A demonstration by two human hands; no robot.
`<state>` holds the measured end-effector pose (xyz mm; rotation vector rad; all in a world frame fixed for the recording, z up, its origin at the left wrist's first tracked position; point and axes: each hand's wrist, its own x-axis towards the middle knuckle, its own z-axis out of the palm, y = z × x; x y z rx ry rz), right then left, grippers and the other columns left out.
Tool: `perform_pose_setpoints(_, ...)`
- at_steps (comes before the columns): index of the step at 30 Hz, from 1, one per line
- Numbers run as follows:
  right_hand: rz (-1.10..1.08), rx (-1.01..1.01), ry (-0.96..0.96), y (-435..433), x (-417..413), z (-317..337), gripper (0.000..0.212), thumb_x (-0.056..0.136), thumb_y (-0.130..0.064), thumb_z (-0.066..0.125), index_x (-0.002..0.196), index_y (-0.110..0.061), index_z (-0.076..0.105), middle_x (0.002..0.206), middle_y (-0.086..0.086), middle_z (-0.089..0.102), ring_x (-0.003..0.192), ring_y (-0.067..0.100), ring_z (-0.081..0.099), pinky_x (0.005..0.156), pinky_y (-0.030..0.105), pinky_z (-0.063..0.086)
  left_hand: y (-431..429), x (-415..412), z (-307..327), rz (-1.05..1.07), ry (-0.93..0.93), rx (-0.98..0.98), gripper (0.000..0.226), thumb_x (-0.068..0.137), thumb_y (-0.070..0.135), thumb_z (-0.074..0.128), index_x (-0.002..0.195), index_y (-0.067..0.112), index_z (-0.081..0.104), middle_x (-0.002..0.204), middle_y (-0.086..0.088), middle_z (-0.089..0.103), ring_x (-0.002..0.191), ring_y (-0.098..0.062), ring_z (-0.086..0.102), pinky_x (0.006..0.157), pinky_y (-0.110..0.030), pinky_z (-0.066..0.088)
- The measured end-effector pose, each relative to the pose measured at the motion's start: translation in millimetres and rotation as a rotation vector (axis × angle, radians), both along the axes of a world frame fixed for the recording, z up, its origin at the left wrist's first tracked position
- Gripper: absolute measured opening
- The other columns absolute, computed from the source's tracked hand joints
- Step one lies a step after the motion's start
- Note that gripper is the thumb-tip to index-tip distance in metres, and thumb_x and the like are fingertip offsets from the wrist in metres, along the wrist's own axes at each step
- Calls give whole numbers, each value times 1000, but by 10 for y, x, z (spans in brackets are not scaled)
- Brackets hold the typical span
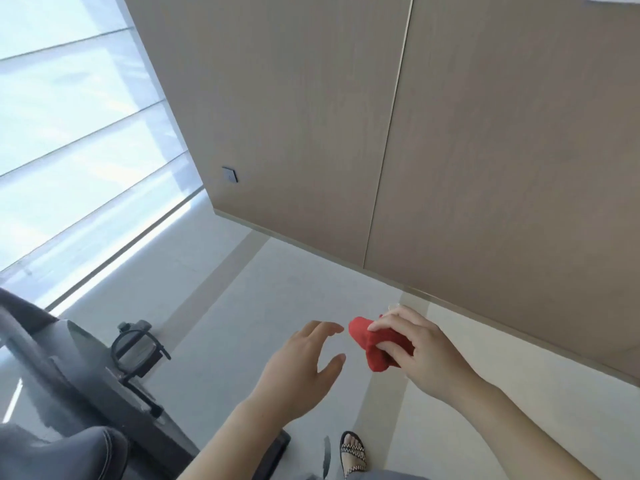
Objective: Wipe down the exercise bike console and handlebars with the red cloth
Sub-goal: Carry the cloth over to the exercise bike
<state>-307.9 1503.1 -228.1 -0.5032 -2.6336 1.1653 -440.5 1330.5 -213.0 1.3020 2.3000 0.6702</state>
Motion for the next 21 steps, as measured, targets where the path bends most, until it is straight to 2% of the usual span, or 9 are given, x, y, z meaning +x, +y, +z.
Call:
perform_pose_setpoints(6,138,-19,-34,565,-955,-30,27,86,-13,61,97,-37,60,99,-17,55,96,6,55,83,16,41,321,-593,19,207,-14,10,39,95,41,45,132,34,39,133,20,43,120,-1,44,92,-20,40)
perform_pose_setpoints(11,234,-39,-27,735,-1743,-52,28,85,-12,64,93,-39,60,96,-17,58,93,3,54,80,8,37,368,-1131,-43,325,-41,0,39,95,40,45,133,33,39,134,20,43,121,-1,43,94,-19,38)
perform_pose_setpoints(17,351,-40,-30,840,-2938,-45,28,85,-13,63,93,-39,60,94,-15,57,90,6,55,74,15,44,472,-2129,-98,465,-56,59,39,95,39,47,132,32,41,132,19,44,120,0,43,90,-16,35)
perform_pose_setpoints(21,420,-19,-20,781,-3921,29,28,83,-10,64,92,-36,61,90,-15,57,86,6,55,75,13,40,419,-2962,-28,526,-35,67,39,94,39,47,133,32,40,133,17,44,121,-2,43,93,-21,37)
